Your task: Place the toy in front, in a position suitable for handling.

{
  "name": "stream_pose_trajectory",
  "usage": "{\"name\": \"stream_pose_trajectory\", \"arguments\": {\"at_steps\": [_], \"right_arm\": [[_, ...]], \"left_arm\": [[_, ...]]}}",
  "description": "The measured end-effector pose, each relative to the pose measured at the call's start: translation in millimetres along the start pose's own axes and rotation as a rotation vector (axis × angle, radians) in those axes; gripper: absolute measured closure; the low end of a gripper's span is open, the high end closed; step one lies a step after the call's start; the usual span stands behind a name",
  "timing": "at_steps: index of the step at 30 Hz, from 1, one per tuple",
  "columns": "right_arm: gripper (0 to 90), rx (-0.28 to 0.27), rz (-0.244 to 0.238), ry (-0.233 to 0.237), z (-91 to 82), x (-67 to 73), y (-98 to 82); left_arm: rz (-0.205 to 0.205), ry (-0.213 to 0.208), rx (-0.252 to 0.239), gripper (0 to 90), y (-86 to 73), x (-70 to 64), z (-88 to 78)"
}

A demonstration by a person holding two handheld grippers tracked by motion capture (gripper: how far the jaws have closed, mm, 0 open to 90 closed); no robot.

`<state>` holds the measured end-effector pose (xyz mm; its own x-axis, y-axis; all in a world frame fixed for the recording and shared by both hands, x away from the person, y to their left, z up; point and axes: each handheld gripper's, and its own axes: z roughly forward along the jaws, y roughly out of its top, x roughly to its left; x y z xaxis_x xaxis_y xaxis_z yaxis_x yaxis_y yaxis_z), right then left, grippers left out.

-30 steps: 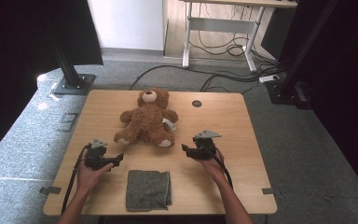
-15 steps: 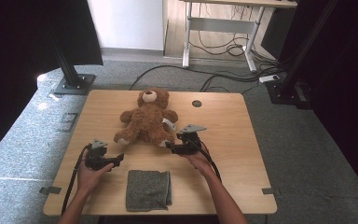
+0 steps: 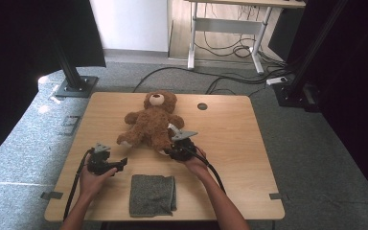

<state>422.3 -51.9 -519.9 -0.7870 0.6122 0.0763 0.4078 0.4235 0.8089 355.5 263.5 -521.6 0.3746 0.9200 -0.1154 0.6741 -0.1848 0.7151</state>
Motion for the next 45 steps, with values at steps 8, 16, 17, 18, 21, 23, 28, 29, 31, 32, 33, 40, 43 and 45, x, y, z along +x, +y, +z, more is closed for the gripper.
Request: {"name": "stream_pose_trajectory", "arguments": {"at_steps": [8,16,17,18,21,23,28,29,31,32,33,40,43,45], "right_arm": [[75.9,-0.047,0.013,0.09,-2.6,32.6,-13.4],[74.7,-0.06,0.021,0.16,9.3,61.1,-14.6],[74.6,-0.062,0.019,0.162,11.7,62.6,-13.2],[74.4,-0.064,0.021,0.165,14.1,63.8,-11.6],[73.6,-0.077,0.037,0.171,21.4,66.0,-6.2],[70.6,-0.082,0.041,0.172,24.2,66.4,-2.8],[57.7,-0.117,0.053,0.151,10.3,61.3,0.5],[56.3,-0.126,0.058,0.143,4.3,58.6,1.2],[54.3,-0.151,0.067,0.124,-9.1,51.0,2.1],[53.5,-0.165,0.072,0.105,-16.0,46.4,2.6],[52.9,-0.173,0.076,0.092,-20.8,42.6,2.8],[49.2,-0.187,0.132,-0.041,-45.6,5.3,2.0],[47.7,-0.163,0.147,-0.081,-42.8,-6.3,1.2],[46.6,-0.147,0.163,-0.092,-38.4,-12.9,0.6]], "left_arm": [[-0.003,-0.013,-0.014,16.9,1.8,-1.5,-2.4],[-0.003,-0.023,-0.025,17.6,3.1,-3.2,-3.1],[-0.005,-0.026,-0.027,17.8,3.3,-3.0,-3.4],[-0.006,-0.028,-0.029,17.9,3.6,-3.0,-3.6],[-0.007,-0.032,-0.037,18.4,4.6,-2.9,-4.4],[-0.007,-0.034,-0.037,18.5,5.0,-2.9,-4.3],[-0.007,-0.041,-0.034,18.5,5.2,-3.5,-3.7],[-0.007,-0.04,-0.035,18.5,5.3,-3.8,-3.7],[-0.008,-0.044,-0.037,18.5,5.7,-4.6,-3.9],[-0.008,-0.045,-0.038,18.5,6.0,-5.0,-4.1],[-0.008,-0.048,-0.04,18.5,6.5,-5.8,-4.5],[-0.002,-0.058,-0.055,18.5,9.8,-10.7,-6.5],[-0.005,-0.059,-0.055,18.5,10.1,-10.3,-7.0],[-0.008,-0.058,-0.059,18.5,10.4,-9.7,-8.3]]}}
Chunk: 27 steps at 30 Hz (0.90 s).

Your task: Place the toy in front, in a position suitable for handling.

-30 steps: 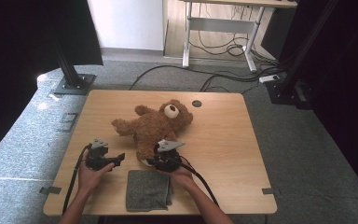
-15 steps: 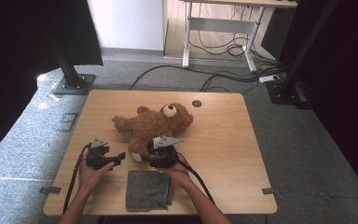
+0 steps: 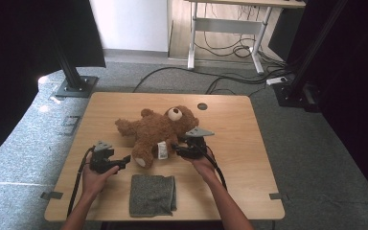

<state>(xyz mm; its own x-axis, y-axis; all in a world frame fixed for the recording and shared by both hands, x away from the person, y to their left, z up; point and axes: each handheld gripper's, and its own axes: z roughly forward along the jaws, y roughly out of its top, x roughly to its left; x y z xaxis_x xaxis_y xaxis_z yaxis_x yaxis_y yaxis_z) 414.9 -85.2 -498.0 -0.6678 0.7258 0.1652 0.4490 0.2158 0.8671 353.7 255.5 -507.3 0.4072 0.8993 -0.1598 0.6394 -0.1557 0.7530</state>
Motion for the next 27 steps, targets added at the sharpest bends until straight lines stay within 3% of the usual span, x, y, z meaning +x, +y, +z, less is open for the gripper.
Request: {"name": "stream_pose_trajectory", "arguments": {"at_steps": [7,20,27], "right_arm": [[44.5,0.024,0.039,0.027,14.7,-5.8,-3.0],[42.4,-0.006,0.073,0.028,16.2,-3.0,14.8],[38.0,0.07,0.088,0.019,32.1,-5.7,9.0]], "left_arm": [[-0.006,-0.015,-0.011,18.5,3.2,-0.5,-3.4],[0.0,-0.017,-0.018,18.4,6.3,-3.1,-4.9],[0.005,-0.022,-0.018,18.4,7.2,-6.0,-3.9]]}}
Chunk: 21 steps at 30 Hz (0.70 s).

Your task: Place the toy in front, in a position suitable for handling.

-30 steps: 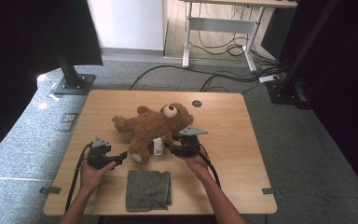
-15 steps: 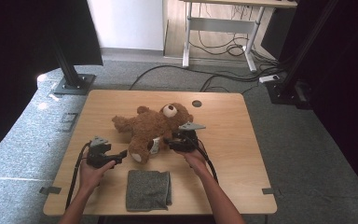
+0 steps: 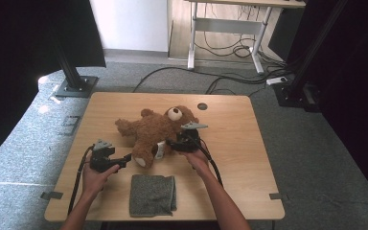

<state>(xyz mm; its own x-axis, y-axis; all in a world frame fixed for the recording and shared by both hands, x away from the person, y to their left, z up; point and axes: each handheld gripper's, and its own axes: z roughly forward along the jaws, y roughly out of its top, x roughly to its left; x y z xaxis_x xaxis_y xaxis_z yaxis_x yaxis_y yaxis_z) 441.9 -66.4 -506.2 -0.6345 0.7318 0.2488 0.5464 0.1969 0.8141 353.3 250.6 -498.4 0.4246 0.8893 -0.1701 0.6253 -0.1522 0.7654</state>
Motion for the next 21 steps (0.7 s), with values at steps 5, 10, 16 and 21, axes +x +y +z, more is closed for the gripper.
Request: {"name": "stream_pose_trajectory", "arguments": {"at_steps": [5,10,16,21], "right_arm": [[37.2,0.052,0.021,0.011,10.8,-4.2,-7.8],[37.2,0.077,0.008,0.0,18.7,-2.9,-12.2],[37.6,0.102,0.004,-0.019,24.8,-1.9,-14.8],[38.1,0.114,0.007,-0.03,28.1,-0.7,-15.8]], "left_arm": [[0.007,-0.007,0.001,18.1,2.1,-3.4,1.6],[0.013,-0.016,0.001,17.8,4.5,-7.1,3.0],[0.02,-0.044,0.006,16.3,11.0,-16.7,8.3],[0.041,-0.053,0.025,14.4,17.1,-27.6,18.1]]}}
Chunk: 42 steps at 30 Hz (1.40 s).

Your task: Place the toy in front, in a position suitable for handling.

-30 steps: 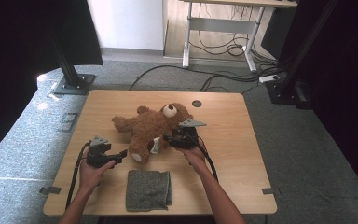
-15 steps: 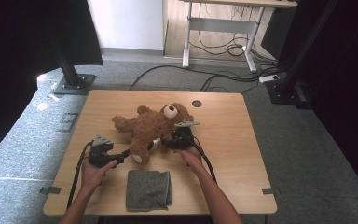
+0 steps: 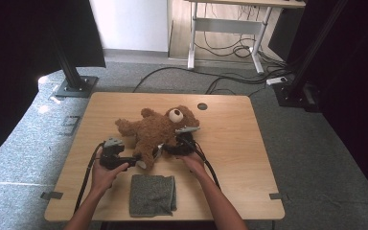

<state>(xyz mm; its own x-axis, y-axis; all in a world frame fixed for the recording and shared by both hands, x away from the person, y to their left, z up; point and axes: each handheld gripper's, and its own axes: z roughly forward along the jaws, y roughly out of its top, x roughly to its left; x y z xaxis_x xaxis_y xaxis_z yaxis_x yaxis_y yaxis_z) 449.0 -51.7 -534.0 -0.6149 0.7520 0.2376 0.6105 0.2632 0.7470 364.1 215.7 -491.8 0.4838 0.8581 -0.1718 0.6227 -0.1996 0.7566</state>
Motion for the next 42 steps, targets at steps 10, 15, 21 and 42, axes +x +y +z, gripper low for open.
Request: {"name": "stream_pose_trajectory", "arguments": {"at_steps": [10,15,21,42], "right_arm": [[39.4,0.03,0.026,0.001,7.3,0.7,-3.0],[51.9,0.04,0.014,0.005,7.8,1.1,-3.3],[62.5,0.05,-0.007,0.043,3.1,-1.5,-4.6],[65.1,0.03,-0.054,0.133,-16.6,19.9,-32.3]], "left_arm": [[0.026,-0.002,0.082,15.2,2.6,-11.0,24.8],[0.035,0.006,0.108,23.6,0.5,-13.5,32.1],[0.016,0.001,0.127,38.4,2.3,-7.9,35.7],[0.062,-0.023,0.159,63.1,8.4,29.6,30.1]]}}
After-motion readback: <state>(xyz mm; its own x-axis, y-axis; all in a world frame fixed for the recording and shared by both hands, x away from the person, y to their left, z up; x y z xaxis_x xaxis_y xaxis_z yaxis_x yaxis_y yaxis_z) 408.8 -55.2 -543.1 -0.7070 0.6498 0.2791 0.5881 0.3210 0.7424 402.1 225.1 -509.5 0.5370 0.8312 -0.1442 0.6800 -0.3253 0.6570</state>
